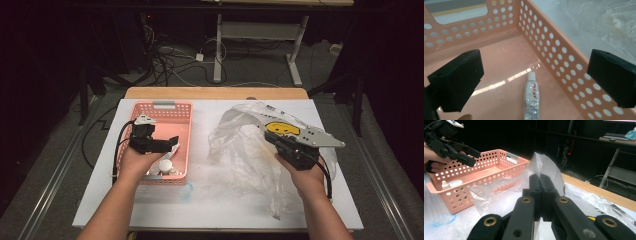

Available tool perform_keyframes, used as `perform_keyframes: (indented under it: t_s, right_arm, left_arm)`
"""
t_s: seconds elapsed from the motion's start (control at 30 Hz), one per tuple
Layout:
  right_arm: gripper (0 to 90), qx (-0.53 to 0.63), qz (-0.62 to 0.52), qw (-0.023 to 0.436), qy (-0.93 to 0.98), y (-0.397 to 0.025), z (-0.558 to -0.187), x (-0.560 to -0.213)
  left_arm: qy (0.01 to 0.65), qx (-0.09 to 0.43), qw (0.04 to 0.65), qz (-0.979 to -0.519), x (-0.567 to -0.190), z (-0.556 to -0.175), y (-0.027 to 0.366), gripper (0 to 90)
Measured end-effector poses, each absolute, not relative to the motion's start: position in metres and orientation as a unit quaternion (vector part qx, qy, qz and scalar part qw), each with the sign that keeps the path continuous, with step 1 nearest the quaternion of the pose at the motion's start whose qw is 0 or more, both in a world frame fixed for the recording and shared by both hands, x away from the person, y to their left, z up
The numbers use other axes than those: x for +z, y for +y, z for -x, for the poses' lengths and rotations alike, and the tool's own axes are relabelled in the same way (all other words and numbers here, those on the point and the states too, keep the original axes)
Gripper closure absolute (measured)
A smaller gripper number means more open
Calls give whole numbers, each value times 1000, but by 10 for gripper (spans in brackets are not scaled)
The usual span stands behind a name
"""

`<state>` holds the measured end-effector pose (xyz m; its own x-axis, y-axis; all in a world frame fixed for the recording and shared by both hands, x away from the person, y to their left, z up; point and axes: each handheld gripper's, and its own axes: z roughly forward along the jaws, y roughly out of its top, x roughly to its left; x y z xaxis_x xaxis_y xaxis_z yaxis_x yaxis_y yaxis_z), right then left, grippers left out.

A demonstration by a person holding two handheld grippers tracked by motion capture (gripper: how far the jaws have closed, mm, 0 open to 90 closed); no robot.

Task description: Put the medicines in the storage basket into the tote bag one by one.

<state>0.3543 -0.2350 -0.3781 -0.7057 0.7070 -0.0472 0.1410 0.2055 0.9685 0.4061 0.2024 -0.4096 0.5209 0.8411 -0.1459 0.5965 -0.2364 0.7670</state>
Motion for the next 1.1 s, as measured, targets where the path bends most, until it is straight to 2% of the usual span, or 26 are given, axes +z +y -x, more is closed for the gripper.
perform_keyframes:
  t_s: [0.47,0.7,0.93,1.0,1.03,1.07,1.1]
  right_arm:
    - [900,558,-293,252,734,-237,-356,-379]
    - [900,555,-292,253,737,-238,-354,-381]
    - [900,552,-290,249,741,-235,-352,-383]
    - [900,554,-288,249,741,-235,-353,-383]
    - [900,554,-288,249,741,-235,-353,-383]
    - [900,553,-288,250,741,-235,-352,-383]
    - [900,553,-288,250,741,-235,-352,-383]
  left_arm:
    - [479,95,327,-809,-426,-430,197,28]
    - [485,85,285,-823,-435,-435,192,45]
    - [478,65,265,-835,-440,-437,188,161]
    - [478,56,260,-837,-441,-438,187,236]
    - [477,53,258,-838,-442,-439,187,236]
    - [476,48,255,-840,-442,-440,187,291]
    - [477,42,251,-842,-444,-441,186,291]
